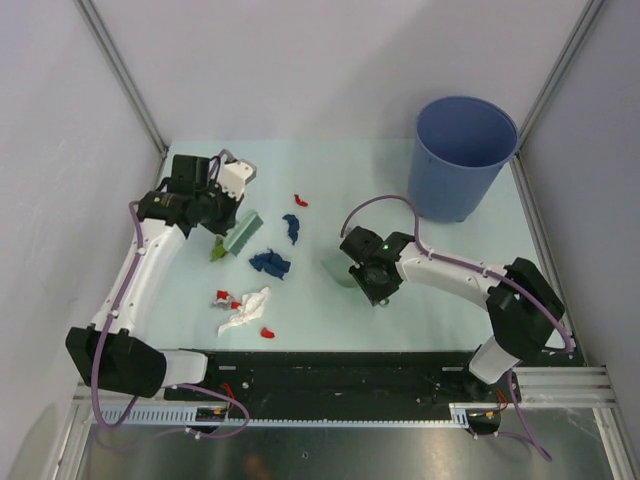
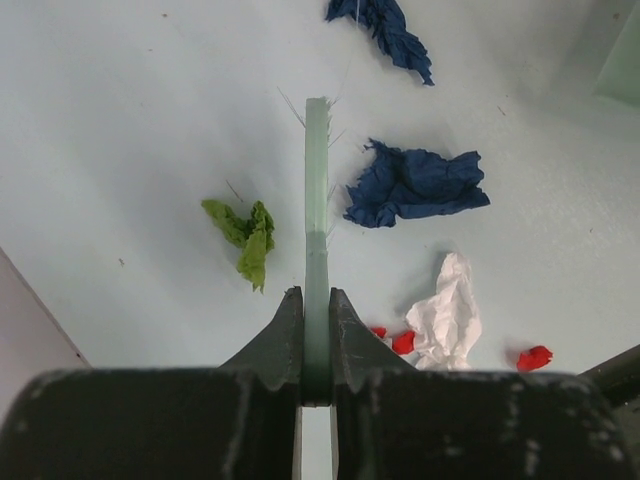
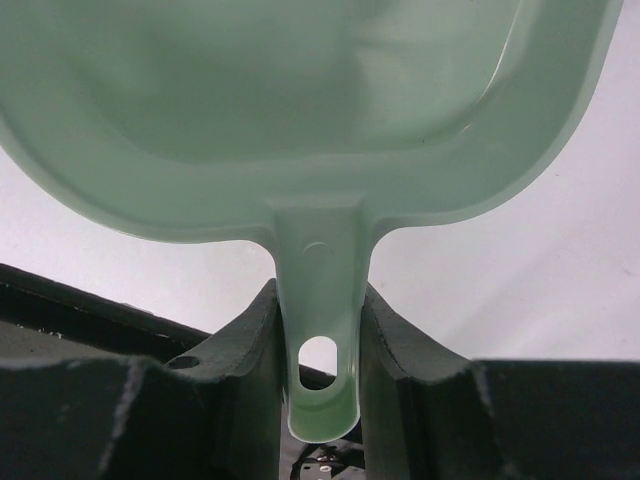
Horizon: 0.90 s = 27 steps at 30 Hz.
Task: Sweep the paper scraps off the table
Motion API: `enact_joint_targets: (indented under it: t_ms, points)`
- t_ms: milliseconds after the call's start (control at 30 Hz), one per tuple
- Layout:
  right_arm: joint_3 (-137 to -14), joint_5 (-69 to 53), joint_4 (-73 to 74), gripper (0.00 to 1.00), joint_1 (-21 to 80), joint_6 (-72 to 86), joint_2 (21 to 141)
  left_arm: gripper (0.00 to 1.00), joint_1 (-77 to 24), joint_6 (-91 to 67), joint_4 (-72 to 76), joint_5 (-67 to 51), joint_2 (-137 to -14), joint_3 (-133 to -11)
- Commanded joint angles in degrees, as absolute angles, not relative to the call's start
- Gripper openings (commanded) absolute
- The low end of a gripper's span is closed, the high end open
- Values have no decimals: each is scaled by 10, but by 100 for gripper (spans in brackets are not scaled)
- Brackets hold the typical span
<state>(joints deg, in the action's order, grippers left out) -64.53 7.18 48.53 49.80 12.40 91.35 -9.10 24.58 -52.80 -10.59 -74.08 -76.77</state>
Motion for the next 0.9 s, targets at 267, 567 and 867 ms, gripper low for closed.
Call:
enact_joint_targets:
  t_ms: [267, 567, 867]
  points:
    - [-643, 68, 456, 0, 509, 120, 947, 0, -143, 206, -503, -86, -820, -816]
    - [-654, 132, 533, 0, 520, 143, 958, 0, -169, 178, -487, -68, -911, -925]
    - [-655, 112, 491, 0, 450, 56, 948, 0, -304, 164, -474, -65, -1022, -1046]
